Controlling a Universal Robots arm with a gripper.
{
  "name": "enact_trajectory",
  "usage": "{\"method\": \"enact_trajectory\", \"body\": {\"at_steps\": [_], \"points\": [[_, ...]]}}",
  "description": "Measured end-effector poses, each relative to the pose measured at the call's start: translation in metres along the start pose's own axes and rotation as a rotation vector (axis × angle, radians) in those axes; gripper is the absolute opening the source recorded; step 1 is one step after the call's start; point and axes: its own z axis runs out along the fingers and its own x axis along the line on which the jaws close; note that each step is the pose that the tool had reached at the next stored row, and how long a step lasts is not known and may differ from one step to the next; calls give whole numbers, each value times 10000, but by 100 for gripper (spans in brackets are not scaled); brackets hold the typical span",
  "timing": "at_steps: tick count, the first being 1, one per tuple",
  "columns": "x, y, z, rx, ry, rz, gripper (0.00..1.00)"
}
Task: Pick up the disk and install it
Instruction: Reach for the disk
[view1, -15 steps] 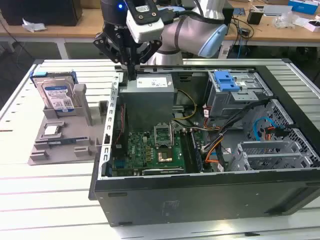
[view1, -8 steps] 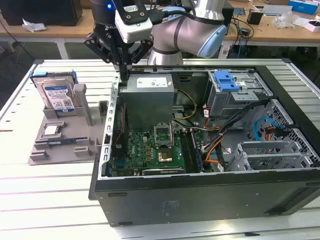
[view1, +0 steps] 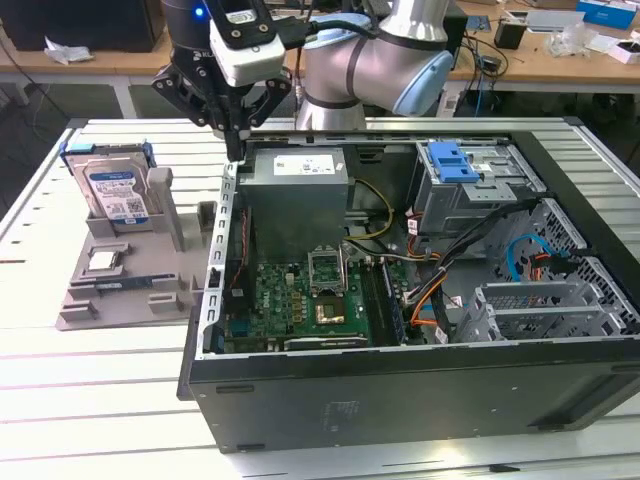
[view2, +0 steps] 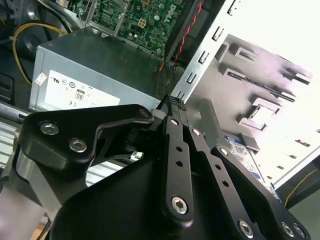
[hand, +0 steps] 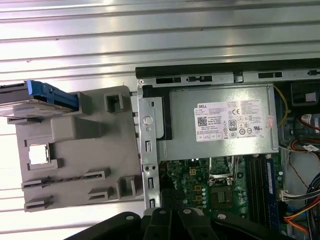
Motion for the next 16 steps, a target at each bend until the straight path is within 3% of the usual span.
{"method": "enact_trajectory", "body": {"at_steps": [5,16], "points": [[139,-10,-4,0,0,-1,10],[348,-26,-9,0,1,-1,10]]}}
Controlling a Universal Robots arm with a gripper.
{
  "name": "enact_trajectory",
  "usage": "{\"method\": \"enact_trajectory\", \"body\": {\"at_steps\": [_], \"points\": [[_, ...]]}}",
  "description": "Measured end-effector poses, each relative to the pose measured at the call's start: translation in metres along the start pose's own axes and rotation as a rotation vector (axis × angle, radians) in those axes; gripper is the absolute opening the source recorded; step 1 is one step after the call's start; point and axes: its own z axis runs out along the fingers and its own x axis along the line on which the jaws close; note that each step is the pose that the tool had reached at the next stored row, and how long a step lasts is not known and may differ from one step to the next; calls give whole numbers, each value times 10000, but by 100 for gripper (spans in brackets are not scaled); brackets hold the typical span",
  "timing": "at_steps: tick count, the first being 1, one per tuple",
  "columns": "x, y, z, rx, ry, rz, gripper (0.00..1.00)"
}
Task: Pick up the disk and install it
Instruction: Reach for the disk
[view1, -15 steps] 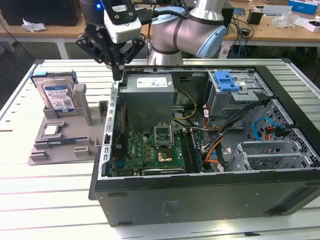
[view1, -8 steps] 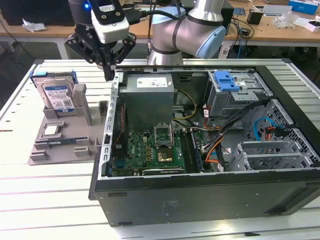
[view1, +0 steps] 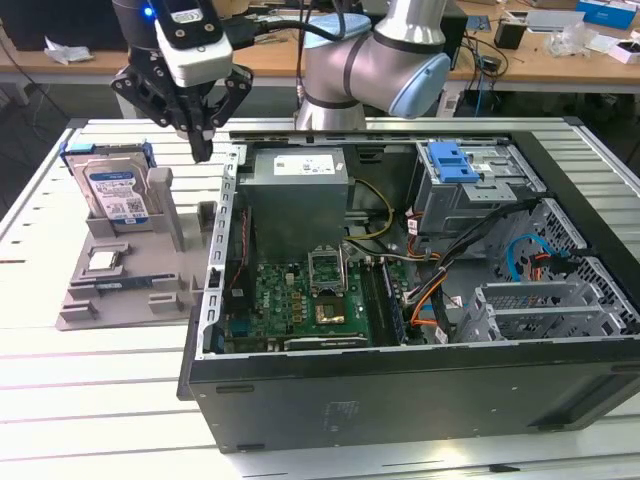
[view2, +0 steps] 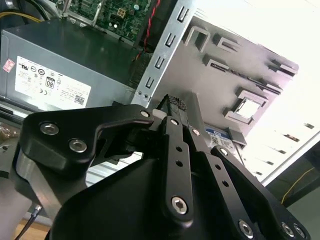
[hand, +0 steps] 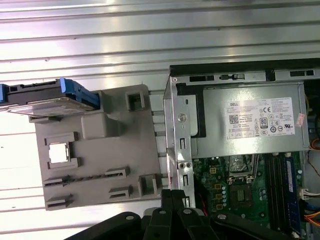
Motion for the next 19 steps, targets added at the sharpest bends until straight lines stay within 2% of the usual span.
{"method": "enact_trajectory", "body": {"at_steps": [5,9,19], "points": [[86,-6,-2,0,0,-1,10],[193,-14,-5,0,0,1,10],[353,-26,-9,0,0,-1,10]]}}
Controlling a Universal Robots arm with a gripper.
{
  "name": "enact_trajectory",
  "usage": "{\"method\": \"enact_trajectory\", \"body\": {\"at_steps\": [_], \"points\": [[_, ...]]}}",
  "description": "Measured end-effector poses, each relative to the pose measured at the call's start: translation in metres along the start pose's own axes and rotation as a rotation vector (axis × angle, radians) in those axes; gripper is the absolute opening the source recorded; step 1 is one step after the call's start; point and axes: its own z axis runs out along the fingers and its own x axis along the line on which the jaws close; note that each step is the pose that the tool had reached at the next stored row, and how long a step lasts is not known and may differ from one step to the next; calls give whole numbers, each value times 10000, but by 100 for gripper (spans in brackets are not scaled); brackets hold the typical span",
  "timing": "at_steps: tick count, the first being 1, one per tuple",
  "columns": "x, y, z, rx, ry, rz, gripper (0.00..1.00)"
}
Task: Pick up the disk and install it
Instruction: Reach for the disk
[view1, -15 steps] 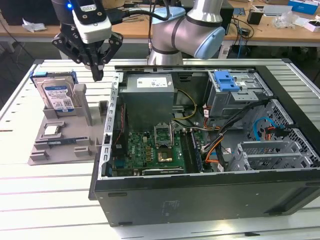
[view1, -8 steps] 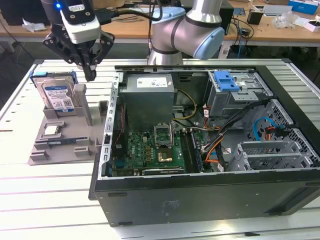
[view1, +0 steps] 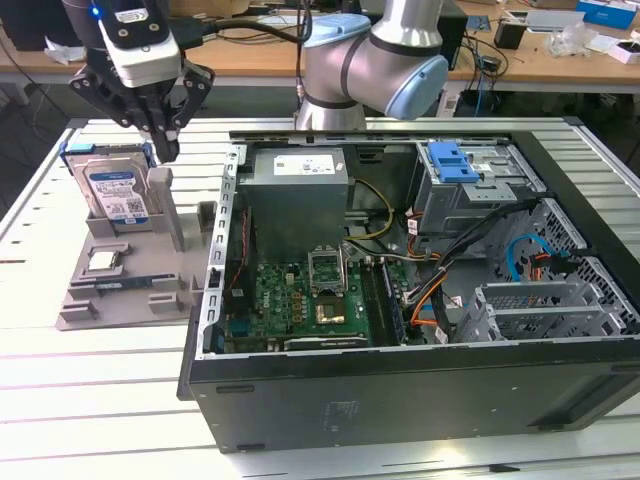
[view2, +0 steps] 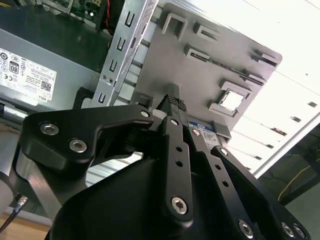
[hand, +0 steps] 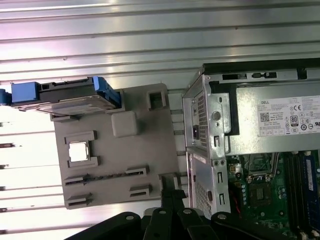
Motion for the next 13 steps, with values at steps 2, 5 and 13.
{"method": "enact_trajectory", "body": {"at_steps": [2,5,13], "points": [[37,-3,-1,0,0,1,10],[86,-6,-2,0,0,0,10],[239,-18,-7,0,1,1,10]]}}
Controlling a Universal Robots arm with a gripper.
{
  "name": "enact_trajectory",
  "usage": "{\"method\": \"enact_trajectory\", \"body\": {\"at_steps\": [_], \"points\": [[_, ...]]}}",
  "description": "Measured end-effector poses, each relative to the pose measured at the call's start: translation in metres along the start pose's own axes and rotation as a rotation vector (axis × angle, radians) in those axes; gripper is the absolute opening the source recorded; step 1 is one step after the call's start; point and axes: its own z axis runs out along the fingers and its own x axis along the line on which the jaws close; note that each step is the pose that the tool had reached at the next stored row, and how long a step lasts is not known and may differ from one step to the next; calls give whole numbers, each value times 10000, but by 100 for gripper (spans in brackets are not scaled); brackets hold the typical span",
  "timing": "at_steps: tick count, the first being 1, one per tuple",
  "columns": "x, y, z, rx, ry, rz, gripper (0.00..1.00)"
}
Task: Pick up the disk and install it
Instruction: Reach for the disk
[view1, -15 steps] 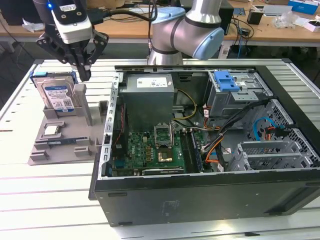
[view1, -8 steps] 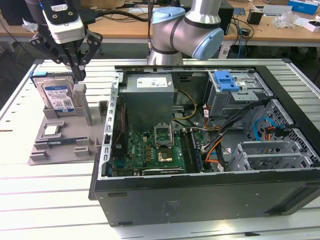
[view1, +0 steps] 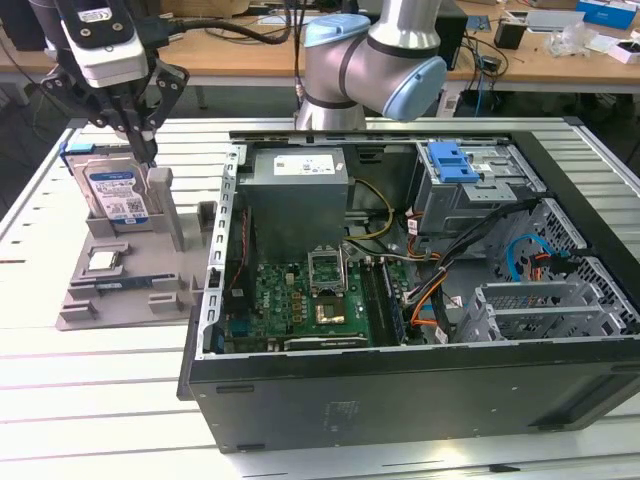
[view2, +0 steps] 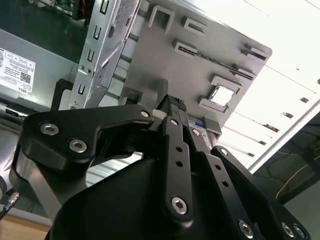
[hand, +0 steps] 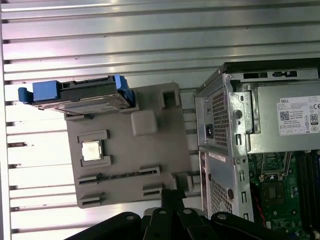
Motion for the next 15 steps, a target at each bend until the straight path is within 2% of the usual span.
{"method": "enact_trajectory", "body": {"at_steps": [15], "points": [[288,-21,-7,-1,-1,0,10]]}}
